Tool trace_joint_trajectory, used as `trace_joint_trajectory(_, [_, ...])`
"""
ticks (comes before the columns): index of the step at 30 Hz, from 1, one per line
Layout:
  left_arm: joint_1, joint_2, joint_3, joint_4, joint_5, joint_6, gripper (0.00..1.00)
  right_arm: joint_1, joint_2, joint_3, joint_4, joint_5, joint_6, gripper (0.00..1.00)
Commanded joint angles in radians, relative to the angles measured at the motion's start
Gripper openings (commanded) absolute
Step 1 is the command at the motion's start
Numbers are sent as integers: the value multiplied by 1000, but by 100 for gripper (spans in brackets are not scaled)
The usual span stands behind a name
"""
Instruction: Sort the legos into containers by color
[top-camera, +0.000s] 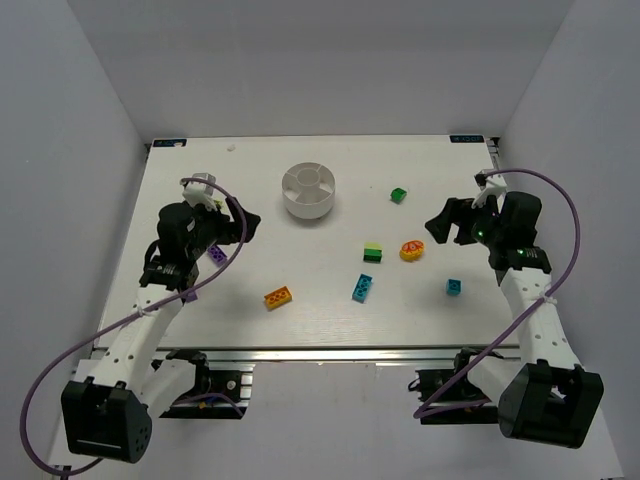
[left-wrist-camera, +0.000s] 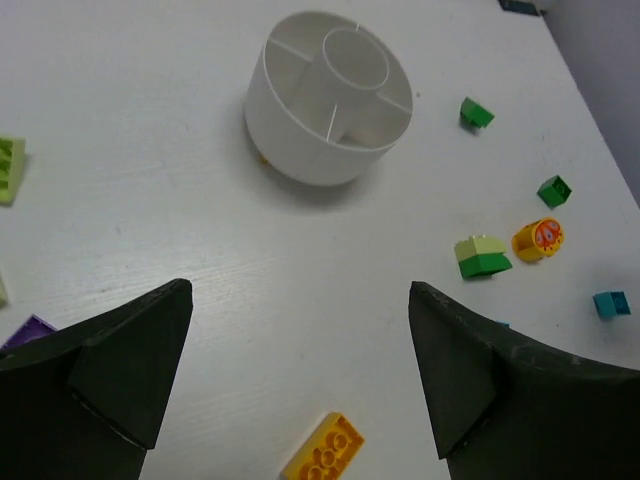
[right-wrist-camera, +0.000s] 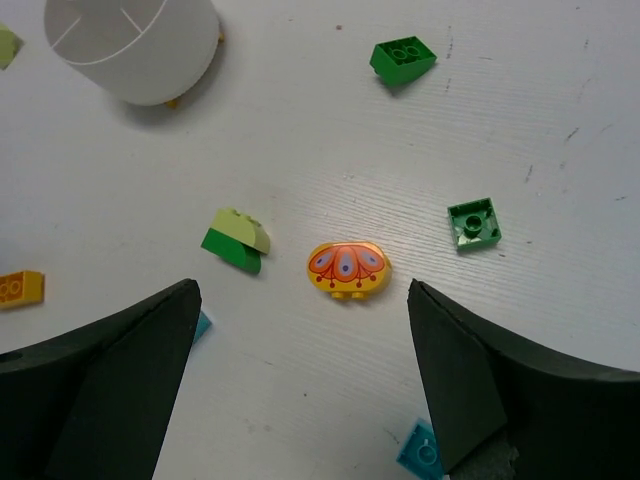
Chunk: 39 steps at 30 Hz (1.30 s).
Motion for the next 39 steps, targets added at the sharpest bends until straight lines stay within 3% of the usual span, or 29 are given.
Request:
trace_joint_trajectory(1, [-2, 10, 37, -55, 33, -27, 98, -3, -38, 32, -3, -76, -5, 89])
trace_joint_trajectory(6, [-2, 27, 42, -77, -19, -26, 98, -3, -64, -14, -11, -131, -173, 89])
trace_joint_trajectory(8, [-2, 42, 54, -101, -76, -23, 95, -1, -62, -27, -51, -169, -338, 89])
trace_joint_trajectory(11, [-2, 91, 80, -135, -166, -21, 71, 7, -44, -25, -95, -192, -419, 89])
trace_joint_trajectory(12, [8, 111, 91, -144, -185, -23, 41, 7, -36, -22, -89, -192, -404, 89])
trace_joint_trajectory(14, [9, 189, 138, -175, -237, -26, 15, 10, -32, -13, -95, -214, -397, 89])
trace_joint_trajectory(15, [18, 220, 158, -186, -249, -27, 8, 10, -30, -7, -132, -265, -440, 89])
trace_joint_trajectory(16, [18, 252, 181, -198, -259, -26, 7, 14, -30, 9, -147, -290, -445, 89])
trace_joint_trajectory(17, [18, 324, 233, -224, -295, -23, 14, 11, -32, 13, -167, -309, -445, 89])
trace_joint_trajectory(18, [18, 364, 264, -245, -341, -15, 28, 11, -42, 15, -166, -342, -437, 89])
trace_joint_trajectory(20, [18, 493, 353, -273, -383, 9, 69, 13, -56, 6, -141, -364, -402, 49])
trace_joint_trajectory(21, [18, 540, 393, -290, -430, 23, 74, 16, -67, 4, -129, -361, -396, 31])
trace_joint_trajectory(22, [18, 587, 437, -307, -455, 39, 77, 16, -73, 7, -127, -350, -387, 4])
trace_joint_trajectory(23, [9, 669, 479, -339, -482, 68, 81, 17, -79, 7, -126, -340, -387, 0])
trace_joint_trajectory(24, [9, 705, 538, -339, -510, 83, 83, 17, -91, 6, -121, -326, -387, 6])
trace_joint_trajectory(25, [9, 731, 562, -336, -522, 102, 85, 17, -94, 4, -118, -318, -385, 38])
trace_joint_trajectory(26, [9, 757, 583, -335, -535, 129, 87, 19, -99, 3, -120, -313, -382, 51])
trace_joint_trajectory(28, [19, 828, 631, -332, -521, 157, 88, 20, -110, 7, -121, -310, -385, 65])
trace_joint_trajectory(32, [19, 898, 654, -290, -529, 290, 87, 22, -116, 9, -126, -323, -387, 68])
trace_joint_trajectory(34, [19, 927, 660, -270, -524, 357, 83, 23, -114, 9, -132, -327, -390, 68])
trace_joint_trajectory(39, [29, 961, 659, -236, -556, 404, 81, 28, -108, 9, -134, -327, -397, 69])
